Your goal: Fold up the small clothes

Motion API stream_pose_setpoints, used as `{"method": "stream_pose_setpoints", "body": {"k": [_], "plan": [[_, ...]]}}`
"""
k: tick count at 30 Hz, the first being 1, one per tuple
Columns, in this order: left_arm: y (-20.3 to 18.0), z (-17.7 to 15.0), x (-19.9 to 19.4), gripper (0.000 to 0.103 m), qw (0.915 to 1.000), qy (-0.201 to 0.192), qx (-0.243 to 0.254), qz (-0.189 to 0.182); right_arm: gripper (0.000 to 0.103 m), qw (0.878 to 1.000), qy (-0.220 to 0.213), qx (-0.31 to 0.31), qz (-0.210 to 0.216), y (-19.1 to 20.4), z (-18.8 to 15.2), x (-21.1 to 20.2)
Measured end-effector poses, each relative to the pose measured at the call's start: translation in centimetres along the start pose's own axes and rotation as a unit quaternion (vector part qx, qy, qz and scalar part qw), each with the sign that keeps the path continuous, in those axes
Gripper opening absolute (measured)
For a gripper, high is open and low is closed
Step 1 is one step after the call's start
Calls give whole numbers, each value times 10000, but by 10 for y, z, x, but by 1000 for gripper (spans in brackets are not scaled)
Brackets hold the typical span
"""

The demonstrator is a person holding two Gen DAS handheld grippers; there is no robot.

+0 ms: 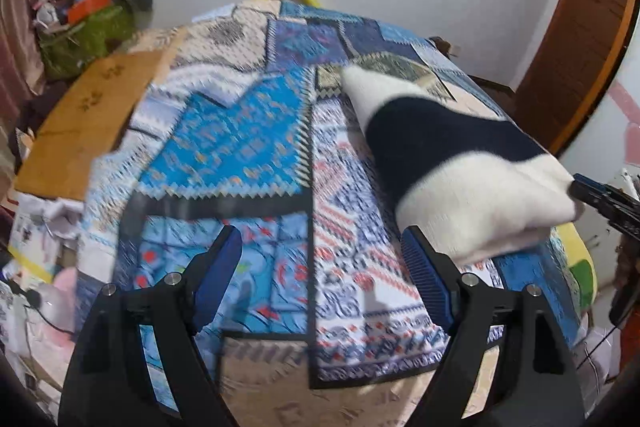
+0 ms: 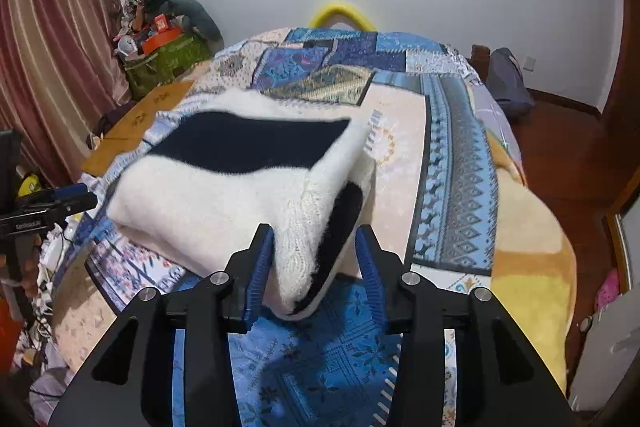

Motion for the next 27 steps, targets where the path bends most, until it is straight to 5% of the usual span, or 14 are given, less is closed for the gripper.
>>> {"method": "stream_pose_setpoints", "body": {"k": [11,21,27], "plan": [[-62,72,-3,82,9947,-554,739,-447,44,9979,-378,-395,337,21,64,1],[-128,85,49,82,9868,-62,1340,-912,44,9966,515,-81,639,5,62,67],[-138,62,83,84,9841,239,1645,-625,45,9943,896,-177,547,-2,40,88]]}}
Point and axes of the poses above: each gripper's, at about its wrist camera, not at the fingertips, and x roughly the way its jaws point, y to its left, z to its top, the point moved 5 cm from there along x, roughly the way its jaws point, and after that the axes turned 11 degrees about z, right-handed, at the moved point
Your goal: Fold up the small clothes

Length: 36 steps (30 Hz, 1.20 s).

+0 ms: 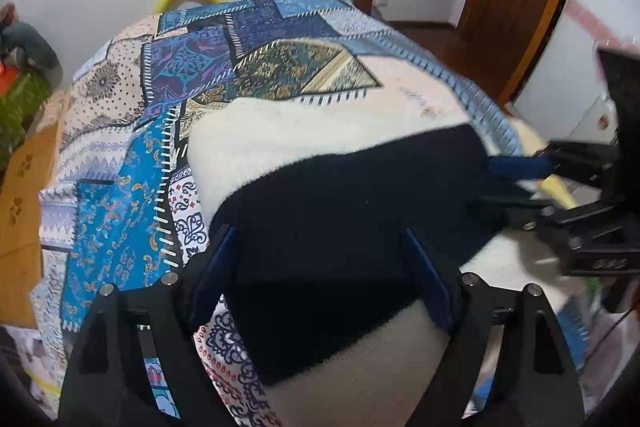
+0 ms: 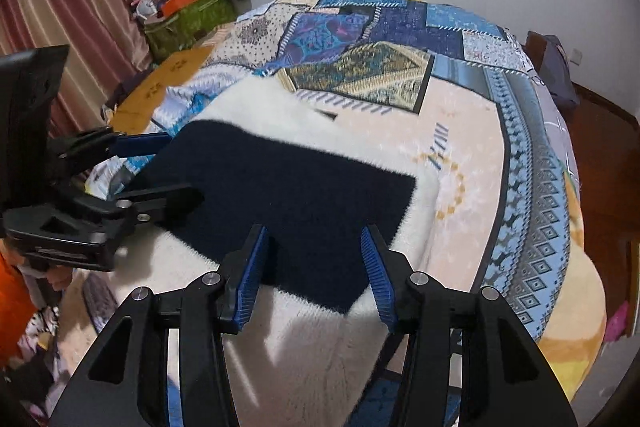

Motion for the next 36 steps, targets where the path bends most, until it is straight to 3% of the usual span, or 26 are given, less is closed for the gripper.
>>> {"method": "stream_pose_setpoints", "body": {"k": [7,16,19,25,31,36], "plan": [[-3,-17,-13,84,9997,-140,158,109,46,9995,-65,-258,-169,9,-13,-7],[5,-40,-33,84,9999,-110,-124,-19,51,9991,-201,-264,-268,15,-36,-27],[10,-45,-44,84,9994,-172,-302,-39,64,9992,-250,-100,-280,12,-42,-33],[26,-47,-54,92,9975,-146,-680,-98,76,9983,-410,376,-151,-6,-48,-40],[41,-36,-34,92,9895,249,-1312,-560,77,9960,-544,711,-9,-13,-40,-42],[36,-39,-4,92,9750,791,-1691,-1204,78,9941,-433,973,210,-23,-39,-25]]}}
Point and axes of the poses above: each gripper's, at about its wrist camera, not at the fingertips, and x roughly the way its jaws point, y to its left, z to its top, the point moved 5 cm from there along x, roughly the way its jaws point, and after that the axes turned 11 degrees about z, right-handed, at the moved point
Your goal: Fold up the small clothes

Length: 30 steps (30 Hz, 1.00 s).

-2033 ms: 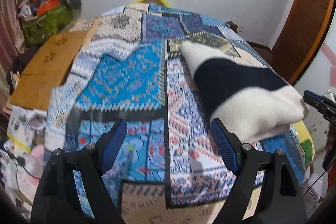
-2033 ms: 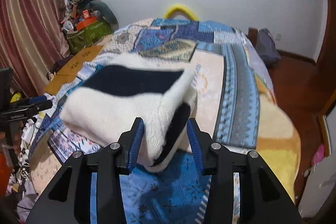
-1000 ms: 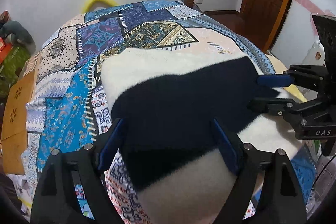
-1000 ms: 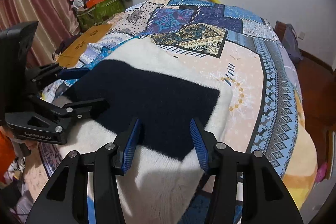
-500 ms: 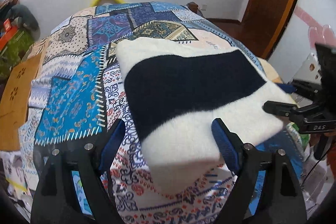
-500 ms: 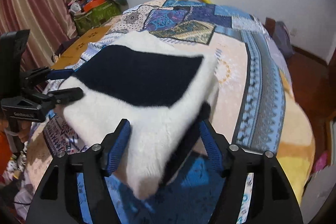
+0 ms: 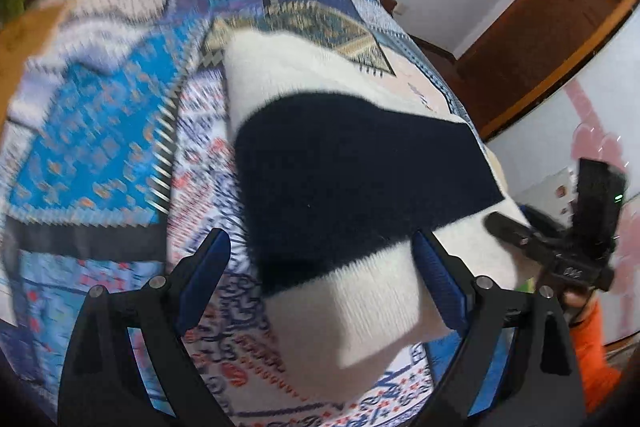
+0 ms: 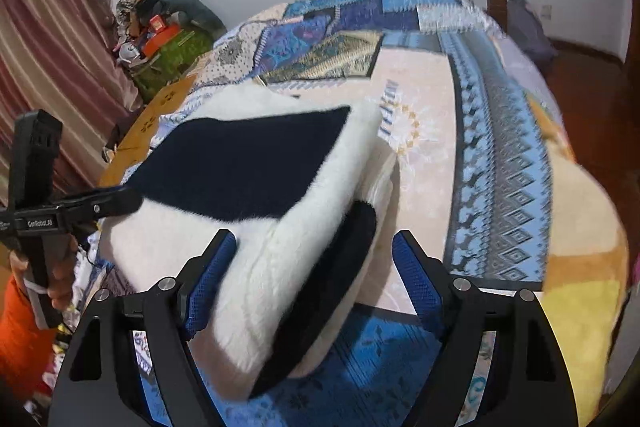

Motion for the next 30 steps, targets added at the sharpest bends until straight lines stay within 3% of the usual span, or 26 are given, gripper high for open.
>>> {"method": "stream_pose_setpoints", "body": {"k": [7,11,14,16,19,30], "plan": [[-4,-3,26,93,9968,476,-296,-569,81,9950,192,724,656,-16,-5,29],[-13,-1,28,91,9973,444,-217,-545,81,9922,214,898,838,-17,-7,35],[-14,-1,25,83,9971,400,-237,-598,68,9916,186,904,901,-14,-7,32],[-16,-1,20,75,9971,334,-219,-642,54,9919,167,859,915,-10,-6,28],[-17,0,5,68,9977,202,-106,-638,42,9936,102,728,856,-2,-2,21],[5,17,-88,66,9956,-797,67,-497,38,9959,-393,-94,806,71,38,-2]]}}
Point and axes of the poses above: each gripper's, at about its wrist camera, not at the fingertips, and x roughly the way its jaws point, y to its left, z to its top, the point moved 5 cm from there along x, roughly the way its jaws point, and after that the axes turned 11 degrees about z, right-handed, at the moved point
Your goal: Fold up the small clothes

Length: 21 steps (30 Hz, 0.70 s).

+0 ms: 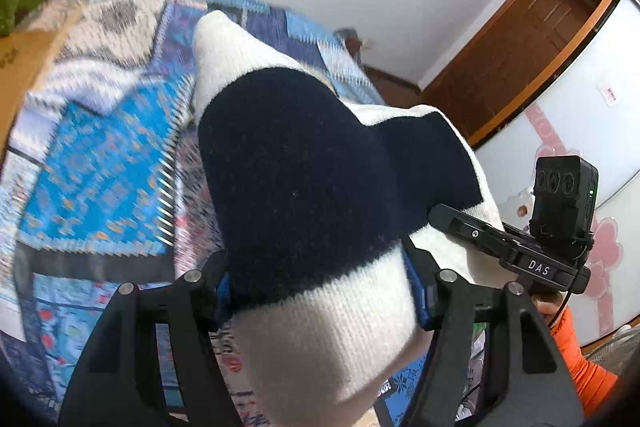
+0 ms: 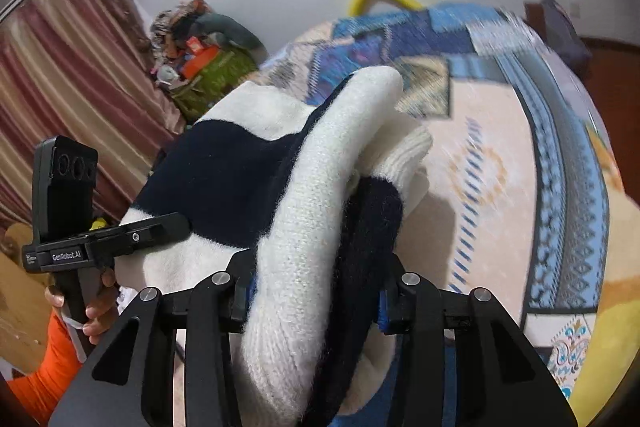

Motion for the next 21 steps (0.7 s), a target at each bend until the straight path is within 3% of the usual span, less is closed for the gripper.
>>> {"method": "stream_pose_setpoints", "body": {"k": [4,9,18,21], "plan": [[17,12,-25,66,9997,-231,-70,84,38,9997,-115,-204,97,25,14,8],[52,8,-30,66,9991,-214,-298,217,38,9993,20,-347,143,46,18,39],[120,-42,25,67,9944,583,-865,193,39,9966,815,-158,8,36,-16,108],[138,-56,46,74,9905,770,-1140,-24,43,9961,871,-107,-86,26,-25,116]]}}
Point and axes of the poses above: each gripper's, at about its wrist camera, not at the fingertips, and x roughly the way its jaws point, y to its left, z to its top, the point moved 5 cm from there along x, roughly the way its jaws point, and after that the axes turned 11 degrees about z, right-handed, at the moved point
